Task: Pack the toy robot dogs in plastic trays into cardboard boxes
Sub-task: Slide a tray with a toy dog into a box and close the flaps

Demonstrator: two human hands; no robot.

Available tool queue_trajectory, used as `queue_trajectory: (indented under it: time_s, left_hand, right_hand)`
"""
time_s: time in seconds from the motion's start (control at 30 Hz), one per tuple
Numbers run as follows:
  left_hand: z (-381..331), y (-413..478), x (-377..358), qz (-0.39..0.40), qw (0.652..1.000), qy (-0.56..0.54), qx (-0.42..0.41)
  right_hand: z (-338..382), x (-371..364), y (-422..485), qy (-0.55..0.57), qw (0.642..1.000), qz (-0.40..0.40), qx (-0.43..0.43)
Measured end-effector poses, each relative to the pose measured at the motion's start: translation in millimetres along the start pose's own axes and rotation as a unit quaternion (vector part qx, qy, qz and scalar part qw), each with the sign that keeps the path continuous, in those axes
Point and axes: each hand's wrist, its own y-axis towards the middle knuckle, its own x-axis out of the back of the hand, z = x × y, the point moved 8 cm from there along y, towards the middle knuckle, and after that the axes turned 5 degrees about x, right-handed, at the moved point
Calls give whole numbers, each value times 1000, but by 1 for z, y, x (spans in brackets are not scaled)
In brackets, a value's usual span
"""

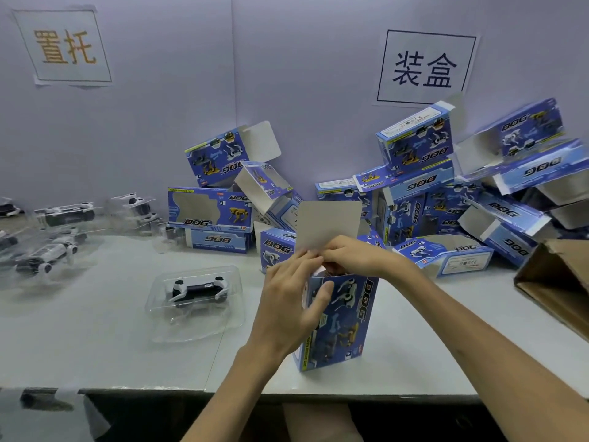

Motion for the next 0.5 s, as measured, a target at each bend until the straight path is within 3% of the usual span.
queue_trajectory:
  time_s: [0.13, 0.23, 0.5]
  left_hand:
    - [-1, 5, 1, 23, 999, 39, -9]
    - [-8, 12, 9, 7, 990, 137, -23]
    - [-44, 32, -3, 73, 951, 301, -11]
  right_hand:
    - [1, -3, 2, 1, 1000, -11, -24]
    - [4, -4, 7, -23, 999, -21, -33]
    - [3, 20, 6, 77, 985, -150, -32]
